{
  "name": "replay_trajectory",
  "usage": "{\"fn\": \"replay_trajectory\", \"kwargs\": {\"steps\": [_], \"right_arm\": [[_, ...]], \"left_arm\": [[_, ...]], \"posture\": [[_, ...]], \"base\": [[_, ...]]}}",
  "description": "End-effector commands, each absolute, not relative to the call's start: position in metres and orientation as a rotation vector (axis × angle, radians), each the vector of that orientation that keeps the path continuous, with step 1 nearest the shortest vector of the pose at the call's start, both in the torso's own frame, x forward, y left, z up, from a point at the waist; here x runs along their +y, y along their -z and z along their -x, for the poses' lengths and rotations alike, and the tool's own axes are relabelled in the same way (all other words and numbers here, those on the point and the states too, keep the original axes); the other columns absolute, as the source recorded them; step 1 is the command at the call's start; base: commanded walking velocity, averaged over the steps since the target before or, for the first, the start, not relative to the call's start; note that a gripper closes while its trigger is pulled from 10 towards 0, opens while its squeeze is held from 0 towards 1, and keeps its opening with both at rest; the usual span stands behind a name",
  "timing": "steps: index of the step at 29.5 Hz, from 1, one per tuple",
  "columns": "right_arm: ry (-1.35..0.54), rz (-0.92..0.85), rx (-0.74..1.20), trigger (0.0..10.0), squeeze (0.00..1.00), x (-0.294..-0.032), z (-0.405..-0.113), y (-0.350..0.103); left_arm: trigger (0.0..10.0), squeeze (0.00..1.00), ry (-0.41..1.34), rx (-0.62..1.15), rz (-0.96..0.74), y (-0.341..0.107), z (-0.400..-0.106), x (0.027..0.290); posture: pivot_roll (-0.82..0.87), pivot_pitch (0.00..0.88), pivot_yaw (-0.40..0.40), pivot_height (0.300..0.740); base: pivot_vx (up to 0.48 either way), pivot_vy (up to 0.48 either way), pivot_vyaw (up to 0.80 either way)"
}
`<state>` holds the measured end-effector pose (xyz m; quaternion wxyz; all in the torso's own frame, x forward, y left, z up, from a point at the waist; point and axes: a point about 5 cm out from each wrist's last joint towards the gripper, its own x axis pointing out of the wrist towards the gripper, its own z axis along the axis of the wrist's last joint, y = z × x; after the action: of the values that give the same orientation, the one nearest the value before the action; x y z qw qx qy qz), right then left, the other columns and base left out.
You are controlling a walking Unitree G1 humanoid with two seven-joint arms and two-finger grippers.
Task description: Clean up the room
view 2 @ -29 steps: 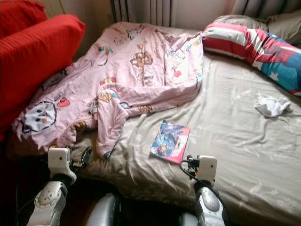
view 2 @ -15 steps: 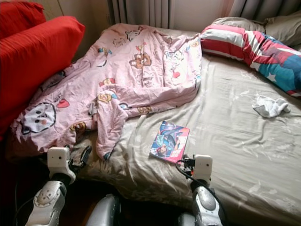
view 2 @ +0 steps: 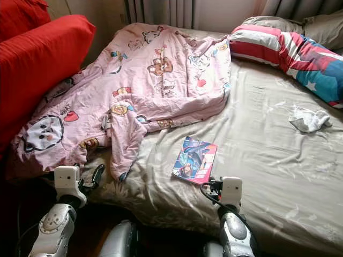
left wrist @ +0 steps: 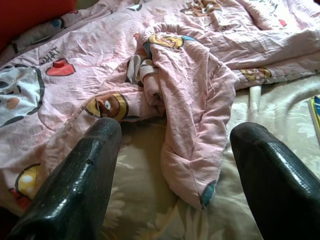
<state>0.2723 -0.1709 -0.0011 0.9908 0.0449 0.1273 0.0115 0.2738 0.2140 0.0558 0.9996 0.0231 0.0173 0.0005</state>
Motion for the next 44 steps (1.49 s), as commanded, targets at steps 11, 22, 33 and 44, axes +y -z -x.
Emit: {"fn": "replay_trajectory", "kwargs": {"steps": [11, 22, 33, 44], "right_arm": [[-0.002, -0.098, 0.283, 10.0, 0.00, -0.174, -0.271, 0.004], [-0.033, -0.089, 0.272, 10.0, 0.00, -0.169, -0.278, -0.001], [-0.053, -0.071, 0.281, 10.0, 0.00, -0.170, -0.275, 0.002], [-0.076, -0.075, 0.245, 10.0, 0.00, -0.170, -0.278, -0.004]], "left_arm": [[10.0, 0.00, 0.016, 0.035, -0.058, -0.059, -0.277, 0.213], [10.0, 0.00, 0.031, 0.037, -0.065, -0.060, -0.274, 0.214], [10.0, 0.00, 0.031, 0.019, -0.054, -0.066, -0.276, 0.213], [10.0, 0.00, 0.006, -0.001, -0.029, -0.072, -0.278, 0.214]], "posture": [[0.04, 0.146, 0.042, 0.637], [0.04, 0.169, 0.051, 0.637], [0.04, 0.193, 0.043, 0.598], [0.04, 0.230, 0.033, 0.598]], "base": [[0.235, 0.000, 0.00], [0.000, 0.000, 0.00], [0.000, 0.000, 0.00], [0.000, 0.000, 0.00]]}}
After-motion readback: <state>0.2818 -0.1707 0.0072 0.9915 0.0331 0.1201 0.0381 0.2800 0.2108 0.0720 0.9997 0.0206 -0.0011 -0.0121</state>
